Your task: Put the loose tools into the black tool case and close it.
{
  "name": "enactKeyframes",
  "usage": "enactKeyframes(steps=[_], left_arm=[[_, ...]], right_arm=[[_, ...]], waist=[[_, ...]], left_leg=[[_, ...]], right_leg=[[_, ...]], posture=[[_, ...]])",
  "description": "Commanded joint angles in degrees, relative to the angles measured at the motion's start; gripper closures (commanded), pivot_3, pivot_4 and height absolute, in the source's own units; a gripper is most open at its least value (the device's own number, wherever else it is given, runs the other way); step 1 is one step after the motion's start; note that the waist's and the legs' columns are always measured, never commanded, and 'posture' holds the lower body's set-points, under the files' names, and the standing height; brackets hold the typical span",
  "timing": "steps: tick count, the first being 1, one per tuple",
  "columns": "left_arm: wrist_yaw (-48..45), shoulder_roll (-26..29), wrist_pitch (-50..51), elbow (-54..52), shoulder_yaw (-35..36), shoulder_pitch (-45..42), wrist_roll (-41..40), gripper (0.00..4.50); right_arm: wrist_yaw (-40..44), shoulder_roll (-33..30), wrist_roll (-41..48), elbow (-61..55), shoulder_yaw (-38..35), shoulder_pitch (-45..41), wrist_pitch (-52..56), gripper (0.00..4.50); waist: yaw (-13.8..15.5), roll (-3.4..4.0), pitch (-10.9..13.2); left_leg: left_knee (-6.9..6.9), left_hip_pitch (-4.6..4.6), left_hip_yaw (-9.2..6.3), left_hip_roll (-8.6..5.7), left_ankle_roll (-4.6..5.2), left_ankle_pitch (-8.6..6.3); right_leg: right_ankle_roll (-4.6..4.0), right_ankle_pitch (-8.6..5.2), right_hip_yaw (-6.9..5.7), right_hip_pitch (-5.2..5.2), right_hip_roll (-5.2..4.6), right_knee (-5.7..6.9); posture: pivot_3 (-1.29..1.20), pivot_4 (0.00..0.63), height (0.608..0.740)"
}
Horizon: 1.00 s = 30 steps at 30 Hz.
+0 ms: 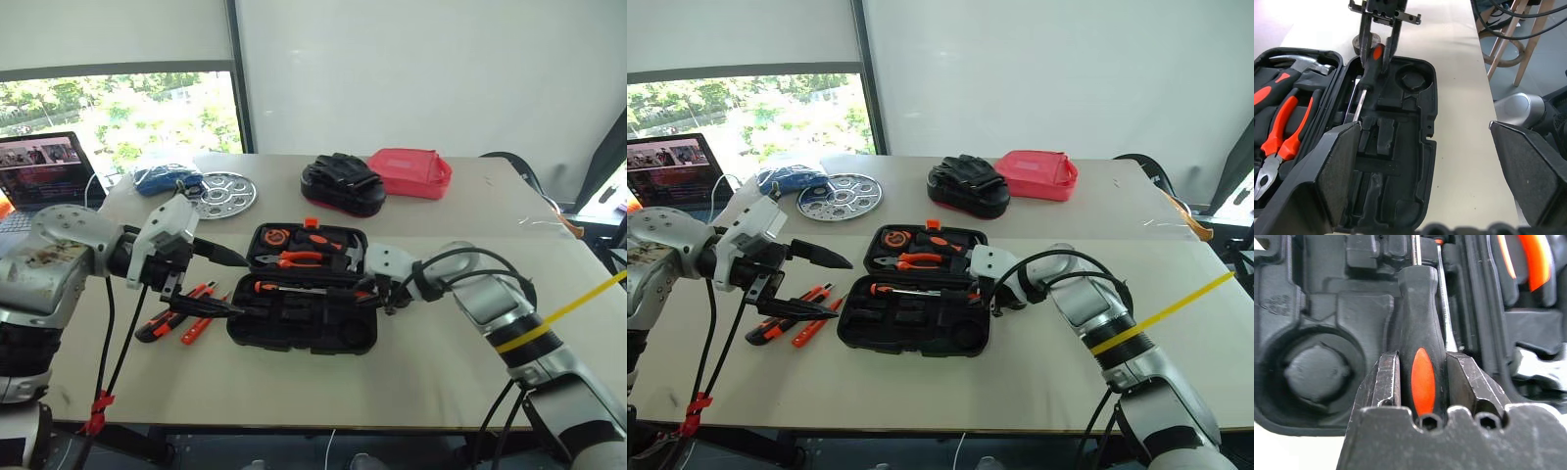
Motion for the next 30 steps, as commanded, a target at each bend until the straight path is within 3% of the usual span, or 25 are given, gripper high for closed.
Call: enactKeyframes(steps=[1,16,18,21,30], left_arm=[[0.9,0.5,-0.2,-1.3,1.7,-0.4,-0.8,0.00],[2.3,-0.4,-0.6,-1.4,1.1,-1.8,-0.9,0.00],[2.4,-0.6,-0.7,-1.1,1.0,-2.1,-0.8,0.00],[2.5,-0.9,-0.9,-0.6,0.7,-2.6,-0.4,0.00],[2.6,-1.8,-1.4,0.5,0.0,-3.9,0.1,0.00]], right_arm=[[-2.3,1.2,-1.4,-2.0,-0.7,0.2,2.5,3.48],[-2.6,3.2,-4.1,-0.3,0.3,1.1,0.4,3.48],[-2.3,3.3,-4.2,-0.7,0.3,1.4,0.3,2.48],[-2.8,3.9,-4.3,-1.2,-0.1,1.3,0.4,1.64],[-2.6,3.8,-3.1,-3.9,-2.3,0.6,2.3,1.64]], waist=[[-0.1,0.00,0.0],[-0.5,-0.04,0.0],[-0.5,-0.04,0.0],[-0.4,-0.04,0.0],[-0.4,-0.06,0.0]], left_leg=[[0.00,0.01,0.00,0.00,0.00,0.00],[0.03,0.20,0.03,0.03,-0.05,0.03],[0.03,0.23,0.03,0.03,-0.05,0.03],[0.03,0.22,0.05,0.01,-0.05,0.03],[0.00,0.19,0.04,0.02,-0.05,0.03]], right_leg=[[0.00,0.00,0.00,0.00,0.00,0.02],[-0.06,-0.01,0.05,0.03,0.07,0.28],[-0.07,-0.01,0.05,0.05,0.07,0.28],[-0.06,-0.01,0.07,0.05,0.06,0.29],[-0.07,-0.02,0.05,0.03,0.06,0.27]], posture=[[0.00,0.150,0.740],[0.00,0.150,0.740],[0.00,0.150,0.740],[0.00,0.150,0.740],[0.00,0.150,0.740]])
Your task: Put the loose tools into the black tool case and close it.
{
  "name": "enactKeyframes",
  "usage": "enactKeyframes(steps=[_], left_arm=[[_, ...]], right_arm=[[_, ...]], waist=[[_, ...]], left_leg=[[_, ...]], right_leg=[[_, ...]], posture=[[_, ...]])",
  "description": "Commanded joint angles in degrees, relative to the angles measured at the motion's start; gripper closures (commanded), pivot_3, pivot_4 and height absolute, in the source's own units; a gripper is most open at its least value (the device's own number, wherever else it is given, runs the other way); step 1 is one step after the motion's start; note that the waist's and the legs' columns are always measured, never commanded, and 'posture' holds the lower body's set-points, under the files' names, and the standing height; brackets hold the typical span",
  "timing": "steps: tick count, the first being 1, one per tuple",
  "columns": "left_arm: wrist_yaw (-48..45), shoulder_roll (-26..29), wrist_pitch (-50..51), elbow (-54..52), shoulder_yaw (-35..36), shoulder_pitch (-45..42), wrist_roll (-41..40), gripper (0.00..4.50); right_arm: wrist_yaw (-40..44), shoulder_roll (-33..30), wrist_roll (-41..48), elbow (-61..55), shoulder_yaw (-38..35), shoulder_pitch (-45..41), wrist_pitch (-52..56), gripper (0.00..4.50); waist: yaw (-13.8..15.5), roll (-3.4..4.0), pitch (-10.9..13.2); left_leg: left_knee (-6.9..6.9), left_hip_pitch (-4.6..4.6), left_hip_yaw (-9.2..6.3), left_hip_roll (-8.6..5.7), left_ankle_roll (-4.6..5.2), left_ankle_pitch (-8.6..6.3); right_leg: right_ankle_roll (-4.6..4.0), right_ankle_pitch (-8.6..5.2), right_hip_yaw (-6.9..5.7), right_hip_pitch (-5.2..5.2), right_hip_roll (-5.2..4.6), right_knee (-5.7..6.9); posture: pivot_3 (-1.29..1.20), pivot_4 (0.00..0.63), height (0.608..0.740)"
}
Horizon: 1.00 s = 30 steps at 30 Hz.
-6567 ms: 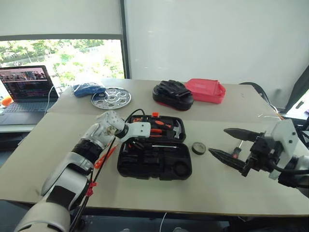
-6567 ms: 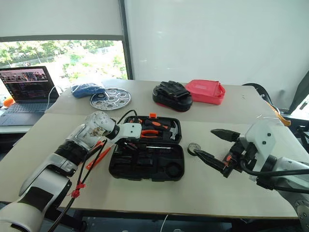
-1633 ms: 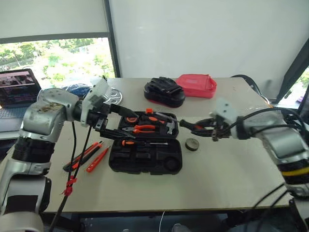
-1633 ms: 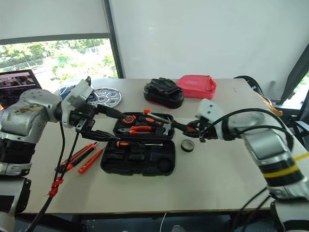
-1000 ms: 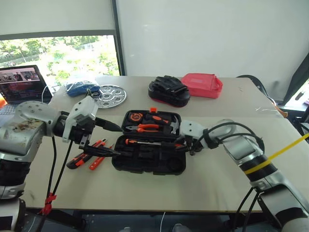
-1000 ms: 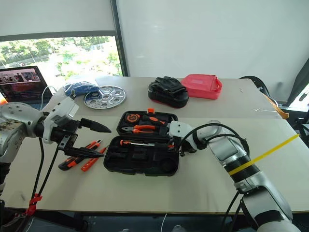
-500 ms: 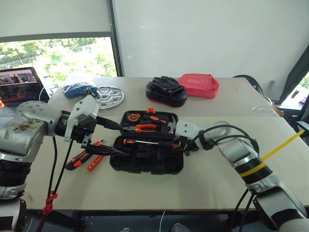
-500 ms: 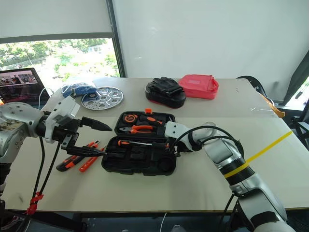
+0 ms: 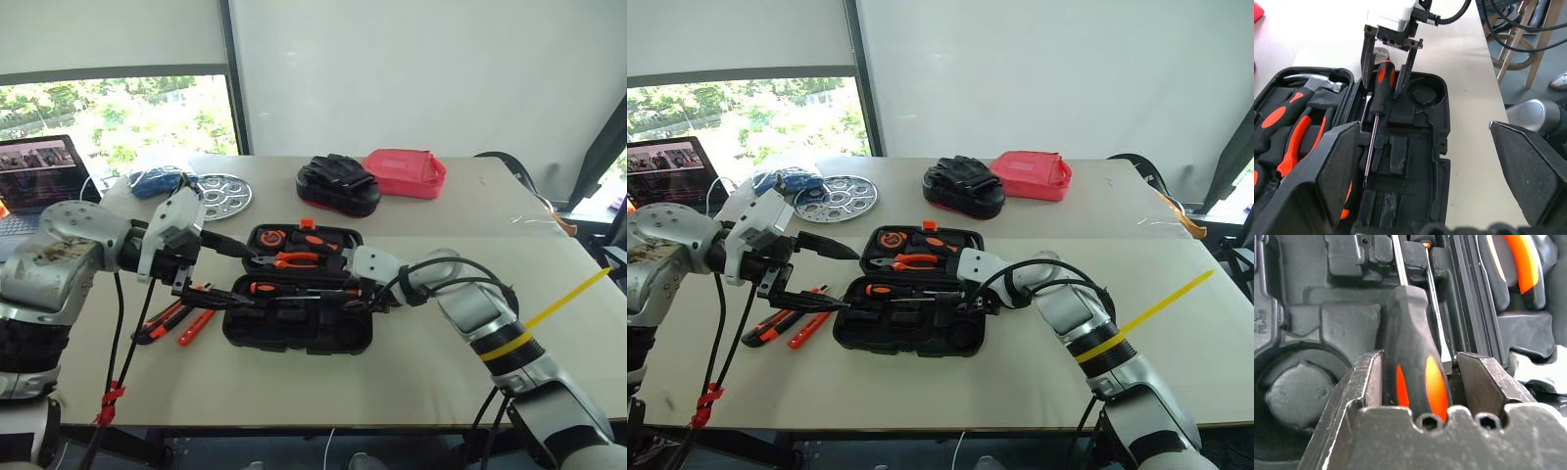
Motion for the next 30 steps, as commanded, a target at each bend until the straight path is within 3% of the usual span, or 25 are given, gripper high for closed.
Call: enactKeyframes(steps=[1,7,19,26,30], left_arm=[[0.1,0.0,-0.9,0.2,0.5,-1.4,0.1,0.00],[0.3,-0.3,-1.1,0.6,0.5,-1.9,0.1,0.00],[0.2,-0.8,-0.8,1.0,0.3,-3.2,0.0,0.00],[0.4,-0.7,-1.0,1.5,0.2,-3.5,0.4,0.00],[0.5,-0.9,-1.2,1.7,0.0,-3.6,0.6,0.00]], right_arm=[[1.3,-0.7,1.7,-4.2,-2.1,-0.5,2.2,1.64],[3.9,-2.3,6.6,-8.6,-5.8,-2.8,9.6,1.64],[3.2,-2.9,2.3,0.7,-1.4,-0.6,1.5,1.64],[4.3,-1.3,4.2,-0.5,-2.4,-1.1,3.6,3.47],[4.5,0.2,4.5,-0.9,-1.9,-1.7,4.8,3.47]], waist=[[0.0,0.00,0.0],[0.1,-0.01,0.0],[0.1,-0.02,0.0],[0.0,-0.02,0.0],[0.1,-0.02,0.0]], left_leg=[[0.00,0.00,0.00,0.00,0.00,0.00],[0.01,-0.03,0.00,0.00,0.00,0.00],[0.02,-0.06,0.01,-0.01,0.00,0.00],[0.02,-0.05,0.00,0.01,0.00,0.00],[0.02,-0.05,0.00,0.00,0.00,0.00]], right_leg=[[0.00,0.00,0.00,0.00,0.00,0.00],[0.00,0.00,0.00,-0.01,0.00,0.01],[0.00,0.00,0.00,-0.04,0.00,-0.01],[0.00,0.00,0.00,-0.04,0.01,0.01],[0.00,0.00,0.00,-0.04,0.00,0.01]], posture=[[0.00,0.150,0.740],[0.00,0.150,0.740],[0.00,0.150,0.740],[0.00,0.150,0.740],[0.00,0.150,0.740]])
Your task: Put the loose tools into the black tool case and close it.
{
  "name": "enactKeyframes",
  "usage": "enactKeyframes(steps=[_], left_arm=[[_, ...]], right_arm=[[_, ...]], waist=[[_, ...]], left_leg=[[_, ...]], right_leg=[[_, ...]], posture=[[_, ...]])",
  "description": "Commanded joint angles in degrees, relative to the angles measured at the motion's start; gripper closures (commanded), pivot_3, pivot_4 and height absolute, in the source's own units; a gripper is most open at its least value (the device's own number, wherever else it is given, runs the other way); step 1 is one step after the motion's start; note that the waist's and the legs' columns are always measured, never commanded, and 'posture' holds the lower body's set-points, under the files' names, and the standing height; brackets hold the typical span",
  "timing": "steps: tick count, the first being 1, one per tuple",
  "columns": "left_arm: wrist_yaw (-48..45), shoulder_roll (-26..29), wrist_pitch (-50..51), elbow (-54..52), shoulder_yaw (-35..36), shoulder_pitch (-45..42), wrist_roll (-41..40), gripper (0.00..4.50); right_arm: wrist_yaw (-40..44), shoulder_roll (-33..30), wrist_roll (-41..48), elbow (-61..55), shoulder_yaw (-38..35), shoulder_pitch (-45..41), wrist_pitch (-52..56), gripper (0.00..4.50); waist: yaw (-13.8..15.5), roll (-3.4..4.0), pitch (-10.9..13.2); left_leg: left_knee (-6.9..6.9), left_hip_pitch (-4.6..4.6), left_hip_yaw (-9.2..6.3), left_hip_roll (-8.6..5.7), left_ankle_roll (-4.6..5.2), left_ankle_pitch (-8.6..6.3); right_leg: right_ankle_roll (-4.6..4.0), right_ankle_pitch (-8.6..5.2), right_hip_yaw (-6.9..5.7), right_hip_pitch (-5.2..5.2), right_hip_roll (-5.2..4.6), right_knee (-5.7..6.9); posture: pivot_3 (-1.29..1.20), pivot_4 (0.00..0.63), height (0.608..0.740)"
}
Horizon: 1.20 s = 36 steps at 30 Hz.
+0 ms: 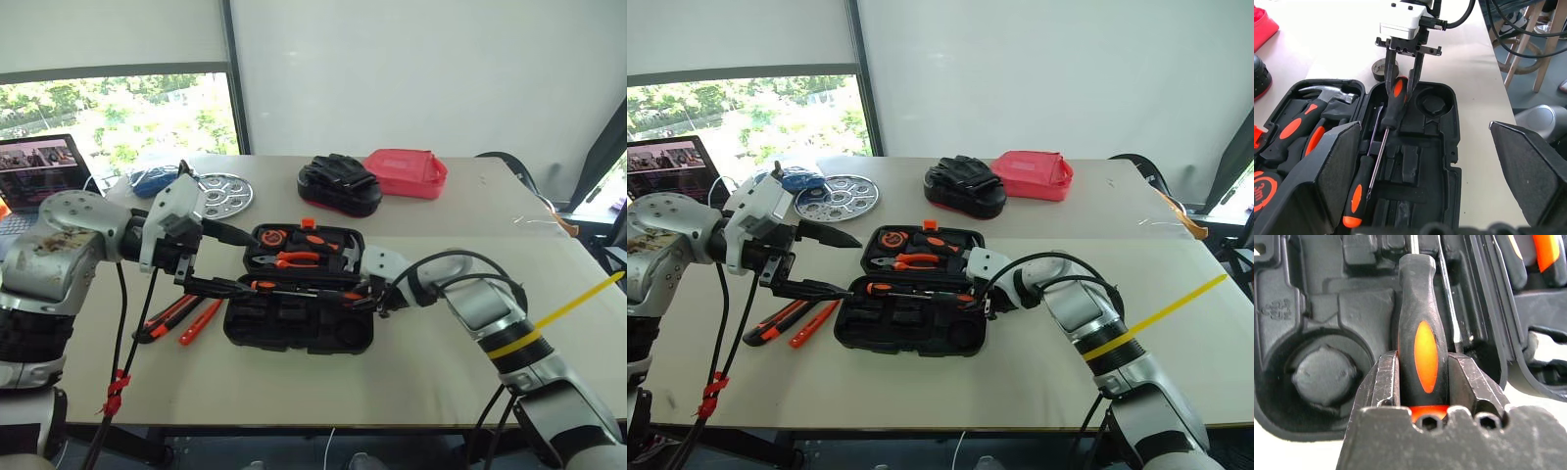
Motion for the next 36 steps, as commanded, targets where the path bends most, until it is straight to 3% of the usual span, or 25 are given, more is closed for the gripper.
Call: enactKeyframes(steps=[1,17,18,23,28,31,36], left_arm=[[0.2,0.2,-0.5,0.0,0.2,-1.3,0.3,0.00],[0.5,0.0,-0.7,1.0,0.3,-2.3,0.5,0.00],[0.5,0.0,-0.8,1.1,0.2,-2.4,0.6,0.00],[0.3,-0.3,-1.1,1.7,-0.2,-2.9,1.0,0.00],[0.1,-0.6,-1.3,2.2,-0.3,-3.5,1.3,0.00],[0.1,-0.8,-1.5,2.7,-0.5,-3.9,1.5,0.00],[-0.4,-0.7,-1.9,3.1,-0.9,-3.9,2.2,0.00]], right_arm=[[0.0,1.0,0.2,-1.5,-0.2,-1.4,0.0,3.47],[0.6,-2.0,-1.6,-1.2,-0.5,-1.1,-1.8,3.47],[0.8,-2.3,-1.5,-1.4,-0.6,-1.2,-1.8,2.47],[1.1,-2.5,-1.0,-3.0,-0.9,-1.8,-2.1,0.83],[1.3,-0.8,2.4,-5.5,-3.5,-5.2,2.8,0.83],[-0.1,0.4,2.3,-4.2,-3.0,-5.7,3.3,1.60],[-2.5,3.3,0.4,-0.3,-1.1,-5.2,1.5,3.30]], waist=[[0.0,0.00,0.0],[0.0,0.00,0.0],[0.0,0.00,0.0],[0.0,0.00,0.0],[-0.2,0.00,0.0],[-0.1,0.00,0.0],[0.1,0.00,0.0]], left_leg=[[0.00,0.00,0.00,0.00,0.00,0.00],[0.01,0.00,0.00,-0.01,0.00,0.00],[0.01,0.00,0.00,0.00,0.00,0.00],[0.00,0.00,0.00,-0.01,0.00,0.00],[0.00,-0.01,0.01,0.00,0.00,0.00],[0.00,0.01,-0.02,0.01,0.00,0.00],[0.01,-0.01,-0.01,-0.01,0.00,0.00]], right_leg=[[0.00,0.00,0.00,0.00,0.00,0.00],[0.00,0.00,-0.01,0.00,-0.01,-0.01],[0.00,0.00,-0.01,0.00,-0.01,0.00],[0.00,0.00,0.00,0.00,-0.01,-0.01],[0.00,0.00,0.01,-0.02,0.00,0.01],[0.00,0.00,-0.02,-0.02,0.01,0.03],[0.00,0.00,-0.02,0.00,0.00,0.01]], posture=[[0.00,0.150,0.740],[0.00,0.150,0.740],[0.00,0.150,0.740],[0.00,0.150,0.740],[0.00,0.150,0.740],[0.00,0.150,0.740],[0.00,0.150,0.740]])
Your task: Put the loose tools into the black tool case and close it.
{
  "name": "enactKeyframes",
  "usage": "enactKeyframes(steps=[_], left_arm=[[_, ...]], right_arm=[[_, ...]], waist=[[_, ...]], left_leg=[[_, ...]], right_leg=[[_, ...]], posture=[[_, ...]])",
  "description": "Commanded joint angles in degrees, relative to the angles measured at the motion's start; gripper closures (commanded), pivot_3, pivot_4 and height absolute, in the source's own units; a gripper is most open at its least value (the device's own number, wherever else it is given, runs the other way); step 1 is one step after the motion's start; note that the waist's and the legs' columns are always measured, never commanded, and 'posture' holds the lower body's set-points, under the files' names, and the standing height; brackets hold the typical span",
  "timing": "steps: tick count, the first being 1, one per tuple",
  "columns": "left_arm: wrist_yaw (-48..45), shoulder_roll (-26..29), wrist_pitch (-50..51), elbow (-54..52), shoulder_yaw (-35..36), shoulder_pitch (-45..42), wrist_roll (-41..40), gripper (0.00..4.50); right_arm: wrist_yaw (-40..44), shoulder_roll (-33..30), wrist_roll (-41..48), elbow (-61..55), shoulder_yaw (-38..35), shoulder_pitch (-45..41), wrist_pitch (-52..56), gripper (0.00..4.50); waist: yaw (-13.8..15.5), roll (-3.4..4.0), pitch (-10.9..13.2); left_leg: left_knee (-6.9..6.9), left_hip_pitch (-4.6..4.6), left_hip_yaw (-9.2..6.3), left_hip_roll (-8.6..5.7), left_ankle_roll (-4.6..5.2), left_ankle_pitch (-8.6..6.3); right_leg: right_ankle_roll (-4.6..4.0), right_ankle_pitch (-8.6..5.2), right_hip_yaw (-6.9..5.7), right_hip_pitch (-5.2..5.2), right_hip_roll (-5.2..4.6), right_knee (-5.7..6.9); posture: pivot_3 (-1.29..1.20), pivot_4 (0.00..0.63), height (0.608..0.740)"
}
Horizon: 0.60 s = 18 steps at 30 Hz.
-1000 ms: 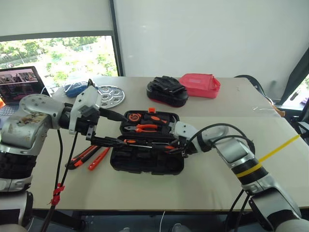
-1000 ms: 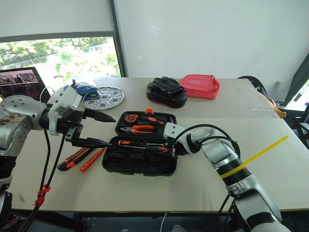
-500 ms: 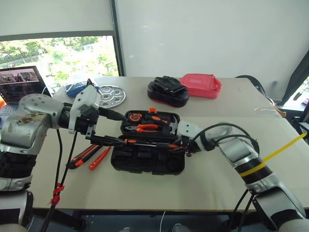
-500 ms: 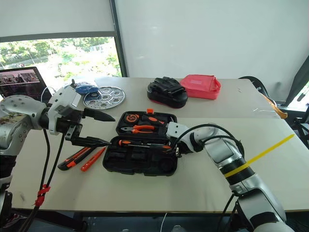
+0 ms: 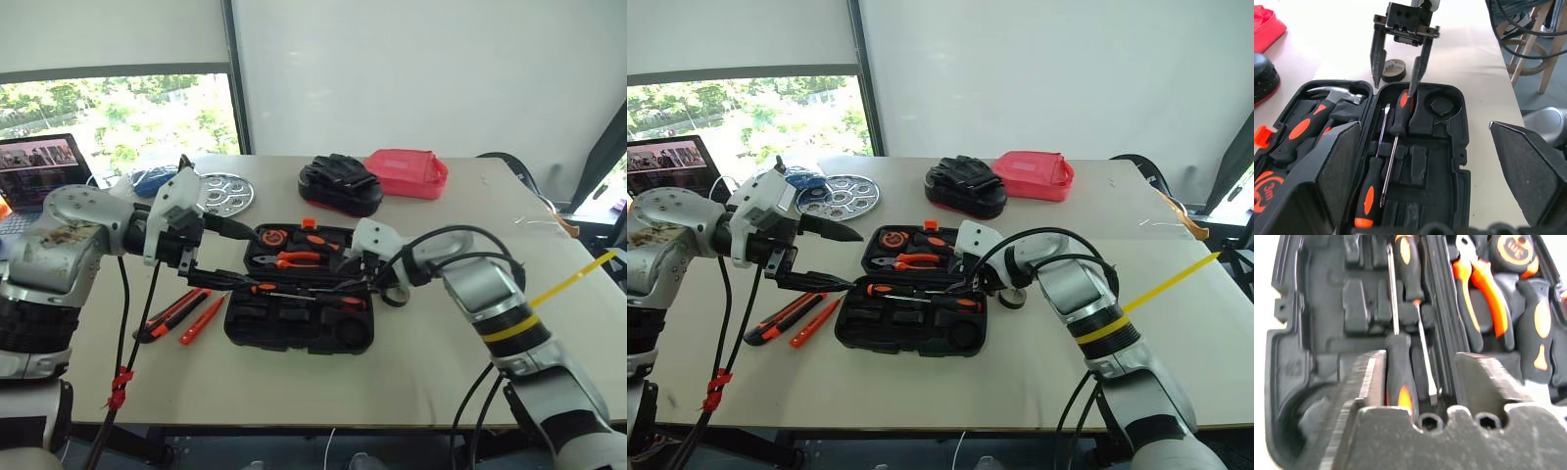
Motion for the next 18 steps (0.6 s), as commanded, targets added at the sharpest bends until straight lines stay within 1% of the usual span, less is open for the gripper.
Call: enactKeyframes(steps=[1,3,4,10,18], left_arm=[[-0.7,0.4,-1.5,-0.3,0.4,-1.3,0.3,0.00],[-0.9,0.6,-1.6,-0.3,0.4,-1.3,0.4,0.00],[-1.0,0.7,-1.6,-0.4,0.4,-1.2,0.4,0.00],[-1.1,1.3,-1.4,-0.8,0.6,-0.9,0.3,0.00],[-0.8,1.8,-1.1,-1.2,0.9,-0.6,0.3,0.00]], right_arm=[[-1.8,1.3,-0.9,1.7,0.4,-0.4,-1.2,3.66],[-2.3,2.1,-1.2,3.1,0.7,-0.6,-1.8,4.35],[-2.4,2.3,-1.4,3.7,0.9,-0.6,-2.2,4.46],[-2.6,3.1,-3.0,5.8,2.5,-0.4,-4.6,4.46],[-2.6,4.3,-2.2,5.2,2.3,0.2,-3.5,4.46]], waist=[[0.0,0.00,0.0],[0.0,0.00,0.0],[0.0,0.00,0.0],[-0.1,0.00,0.0],[-0.1,0.00,0.0]], left_leg=[[0.00,0.00,0.00,0.00,0.00,0.00],[0.00,-0.01,0.00,0.00,0.00,0.00],[0.00,-0.01,0.00,0.01,0.00,0.00],[0.00,-0.01,0.00,0.01,0.00,0.00],[-0.01,0.00,-0.01,0.01,0.00,0.00]], right_leg=[[0.00,0.00,0.01,0.00,0.00,0.00],[0.00,0.00,0.01,-0.01,0.00,0.01],[0.00,0.00,0.00,-0.01,0.00,0.00],[0.00,0.00,0.00,-0.01,0.00,0.00],[0.00,0.00,0.00,-0.02,0.00,0.01]], posture=[[0.00,0.150,0.740],[0.00,0.150,0.740],[0.00,0.150,0.740],[0.00,0.150,0.740],[0.00,0.150,0.740]])
